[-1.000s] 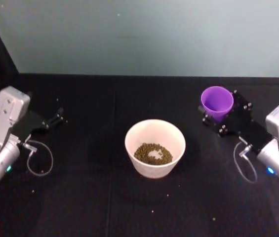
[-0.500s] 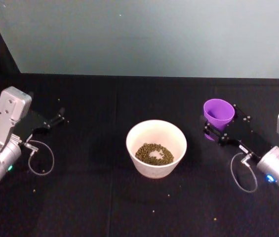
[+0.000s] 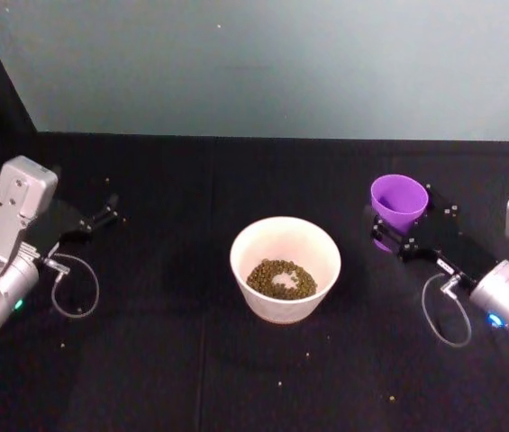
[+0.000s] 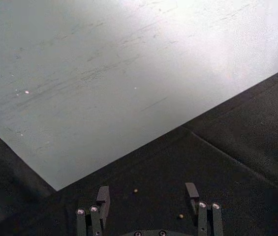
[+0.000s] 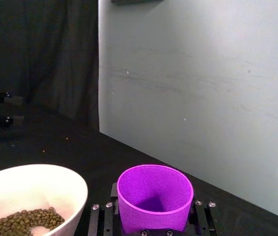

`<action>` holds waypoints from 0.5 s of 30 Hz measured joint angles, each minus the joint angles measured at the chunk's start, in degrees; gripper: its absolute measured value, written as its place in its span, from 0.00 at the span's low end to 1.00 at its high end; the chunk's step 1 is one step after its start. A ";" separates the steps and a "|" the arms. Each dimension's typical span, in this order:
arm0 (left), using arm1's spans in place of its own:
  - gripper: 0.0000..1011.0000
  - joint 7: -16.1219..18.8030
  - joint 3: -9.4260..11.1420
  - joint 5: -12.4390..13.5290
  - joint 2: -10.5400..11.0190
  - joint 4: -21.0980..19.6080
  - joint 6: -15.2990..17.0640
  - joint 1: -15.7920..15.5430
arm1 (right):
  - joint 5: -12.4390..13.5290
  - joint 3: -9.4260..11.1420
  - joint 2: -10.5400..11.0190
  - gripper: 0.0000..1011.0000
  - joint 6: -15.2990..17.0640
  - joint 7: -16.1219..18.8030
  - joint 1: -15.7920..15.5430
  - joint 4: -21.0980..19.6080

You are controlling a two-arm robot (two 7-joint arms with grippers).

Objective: Pick up the cup and pour the mung beans from the cup into the bowl.

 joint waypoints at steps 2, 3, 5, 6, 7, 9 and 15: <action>0.99 0.00 0.00 0.00 0.00 0.00 0.00 0.00 | 0.37 0.21 0.02 0.75 0.49 0.47 -0.13 -0.17; 0.99 0.00 0.00 0.00 0.00 0.00 0.00 0.00 | 0.63 0.32 -0.01 0.75 0.65 0.80 -0.15 -0.17; 0.99 0.00 0.00 0.00 0.00 0.00 0.00 0.00 | 1.44 0.64 -0.24 0.75 1.03 1.83 -0.15 0.13; 0.99 0.00 0.00 0.00 0.00 0.00 0.00 0.00 | 1.61 0.71 -0.31 0.75 1.13 2.07 -0.15 0.25; 0.99 0.00 0.00 0.00 0.00 0.00 0.00 0.00 | 2.03 0.91 -0.49 0.75 1.51 2.65 -0.12 0.56; 0.99 0.00 0.00 0.00 0.00 0.00 0.00 0.00 | 2.60 1.20 -0.69 0.75 2.30 3.41 -0.02 0.99; 0.99 0.00 0.00 0.00 0.00 0.00 0.00 0.00 | 3.08 1.63 -1.25 0.75 4.48 4.27 0.40 1.69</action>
